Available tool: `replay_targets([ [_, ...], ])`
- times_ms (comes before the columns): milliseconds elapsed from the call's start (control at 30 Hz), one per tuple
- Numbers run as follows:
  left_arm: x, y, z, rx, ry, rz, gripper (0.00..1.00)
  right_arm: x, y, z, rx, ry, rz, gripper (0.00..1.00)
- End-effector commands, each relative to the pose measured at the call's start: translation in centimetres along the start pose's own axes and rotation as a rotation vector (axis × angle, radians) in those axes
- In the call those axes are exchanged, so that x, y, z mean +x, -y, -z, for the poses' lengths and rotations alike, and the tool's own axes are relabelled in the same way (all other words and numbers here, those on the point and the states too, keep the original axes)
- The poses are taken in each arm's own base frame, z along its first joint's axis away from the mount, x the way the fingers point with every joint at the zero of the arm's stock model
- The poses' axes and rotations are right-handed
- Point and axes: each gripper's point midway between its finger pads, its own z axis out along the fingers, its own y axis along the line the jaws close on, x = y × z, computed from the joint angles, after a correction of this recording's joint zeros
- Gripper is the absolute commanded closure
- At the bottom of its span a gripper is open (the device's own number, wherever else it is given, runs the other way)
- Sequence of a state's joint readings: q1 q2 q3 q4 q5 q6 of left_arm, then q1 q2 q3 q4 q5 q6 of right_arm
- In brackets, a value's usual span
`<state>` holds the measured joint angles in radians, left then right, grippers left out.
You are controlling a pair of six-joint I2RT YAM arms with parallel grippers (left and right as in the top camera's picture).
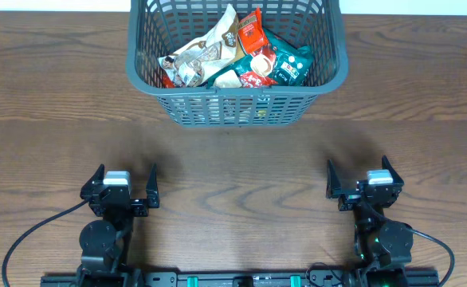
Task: Pack container
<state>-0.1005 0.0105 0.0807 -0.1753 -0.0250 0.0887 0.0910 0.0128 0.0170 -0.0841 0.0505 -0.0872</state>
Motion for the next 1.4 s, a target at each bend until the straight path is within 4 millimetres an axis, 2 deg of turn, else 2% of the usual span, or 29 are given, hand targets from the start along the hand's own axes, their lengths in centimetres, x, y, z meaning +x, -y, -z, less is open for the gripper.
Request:
replay_targets([
  [0, 1.3, 0.3, -0.3, 0.019, -0.028, -0.057, 0.01, 0.0, 0.0, 0.0, 0.003, 0.004, -0.011, 0.01],
  [133, 1.4, 0.3, -0.3, 0.019, -0.029, -0.103, 0.01, 0.0, 0.0, 0.0, 0.003, 0.004, -0.011, 0.01],
  [567, 2.0, 1.1, -0.4, 0.065, -0.057, -0.092, 0.01, 0.0, 0.0, 0.0, 0.003, 0.004, -0.011, 0.01],
  [833, 1.9, 3.0, -0.2, 0.142, -0.047, -0.110, 0.01, 0.0, 0.0, 0.0, 0.003, 0.004, -0.011, 0.01],
  [1367, 1.9, 2.3, -0.3, 0.112, -0.050, -0.103, 0.01, 0.0, 0.0, 0.0, 0.003, 0.004, -0.011, 0.01],
])
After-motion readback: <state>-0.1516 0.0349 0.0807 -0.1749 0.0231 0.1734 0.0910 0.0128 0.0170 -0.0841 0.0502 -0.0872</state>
